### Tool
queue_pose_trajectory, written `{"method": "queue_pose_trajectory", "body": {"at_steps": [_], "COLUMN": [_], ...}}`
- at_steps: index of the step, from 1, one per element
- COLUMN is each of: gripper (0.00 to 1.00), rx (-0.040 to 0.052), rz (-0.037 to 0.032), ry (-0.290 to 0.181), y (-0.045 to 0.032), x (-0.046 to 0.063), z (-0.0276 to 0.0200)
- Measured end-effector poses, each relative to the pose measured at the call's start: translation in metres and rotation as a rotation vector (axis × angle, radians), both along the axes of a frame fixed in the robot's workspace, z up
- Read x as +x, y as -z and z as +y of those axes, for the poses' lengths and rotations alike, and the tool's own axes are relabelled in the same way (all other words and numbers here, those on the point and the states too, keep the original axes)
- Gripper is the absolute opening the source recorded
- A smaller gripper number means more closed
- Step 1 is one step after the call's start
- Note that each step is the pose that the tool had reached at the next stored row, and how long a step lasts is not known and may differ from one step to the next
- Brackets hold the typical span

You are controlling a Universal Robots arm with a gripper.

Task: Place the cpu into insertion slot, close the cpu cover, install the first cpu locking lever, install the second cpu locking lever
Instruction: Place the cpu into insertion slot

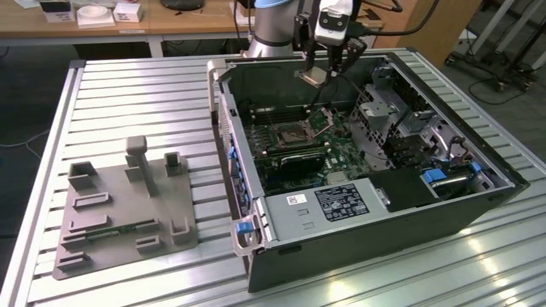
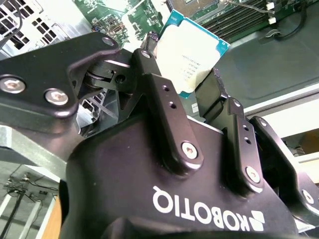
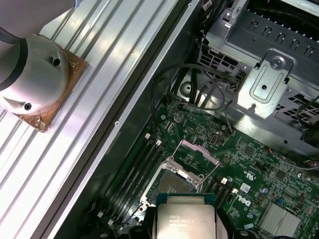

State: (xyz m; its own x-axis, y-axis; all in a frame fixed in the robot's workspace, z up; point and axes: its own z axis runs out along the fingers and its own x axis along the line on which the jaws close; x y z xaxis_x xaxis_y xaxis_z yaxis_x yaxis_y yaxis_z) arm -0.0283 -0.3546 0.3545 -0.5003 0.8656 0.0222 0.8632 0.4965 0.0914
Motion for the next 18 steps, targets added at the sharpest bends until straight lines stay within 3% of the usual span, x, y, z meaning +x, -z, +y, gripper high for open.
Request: {"method": "queue_pose_trajectory", "body": {"at_steps": [18], "gripper": [0.54], "rx": [0.0], "rz": [0.0], "ry": [0.017], "y": [0.0008], "x": [0.0], "z": [0.0]}}
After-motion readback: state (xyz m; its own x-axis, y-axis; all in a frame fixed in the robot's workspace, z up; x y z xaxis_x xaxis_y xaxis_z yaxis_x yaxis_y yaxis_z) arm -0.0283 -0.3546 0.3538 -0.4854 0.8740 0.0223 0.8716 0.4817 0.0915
